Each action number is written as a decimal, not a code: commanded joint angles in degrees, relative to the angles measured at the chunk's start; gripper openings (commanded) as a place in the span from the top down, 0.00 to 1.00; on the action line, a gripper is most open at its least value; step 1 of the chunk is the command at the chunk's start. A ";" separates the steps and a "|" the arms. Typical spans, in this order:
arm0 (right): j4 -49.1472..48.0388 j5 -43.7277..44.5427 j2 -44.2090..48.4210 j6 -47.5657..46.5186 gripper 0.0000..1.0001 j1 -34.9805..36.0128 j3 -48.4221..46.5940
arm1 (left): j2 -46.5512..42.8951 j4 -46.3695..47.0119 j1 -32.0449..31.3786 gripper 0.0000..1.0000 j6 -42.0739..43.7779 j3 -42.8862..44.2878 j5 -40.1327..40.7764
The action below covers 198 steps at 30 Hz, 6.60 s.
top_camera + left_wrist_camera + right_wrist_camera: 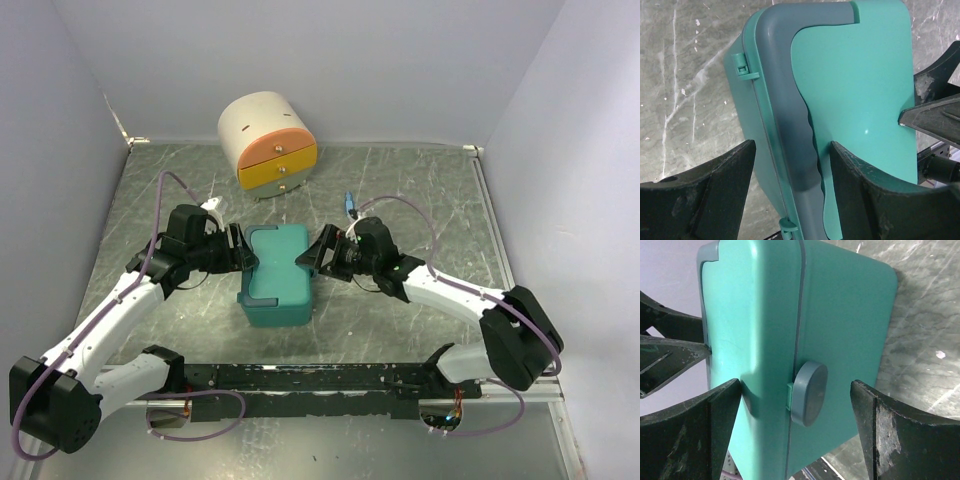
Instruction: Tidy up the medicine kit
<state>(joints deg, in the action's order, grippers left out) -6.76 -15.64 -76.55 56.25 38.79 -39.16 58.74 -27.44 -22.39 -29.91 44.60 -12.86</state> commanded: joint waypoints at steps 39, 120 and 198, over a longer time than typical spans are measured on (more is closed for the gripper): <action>18.46 4.74 2.96 -3.85 0.68 1.42 -6.84 | -0.07 -1.56 -0.37 0.29 1.43 -1.80 1.09; 38.40 26.17 -11.57 -21.21 0.85 11.06 -28.62 | 0.47 -0.73 -0.37 0.28 1.04 -2.31 -0.20; 41.95 40.70 23.73 -19.75 0.25 1.80 -12.87 | -19.87 -13.04 -4.39 0.00 -0.25 12.15 25.14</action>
<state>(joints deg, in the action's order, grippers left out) 29.08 17.78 -60.53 37.67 40.82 -51.55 47.62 -33.17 -26.74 -34.81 52.84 3.90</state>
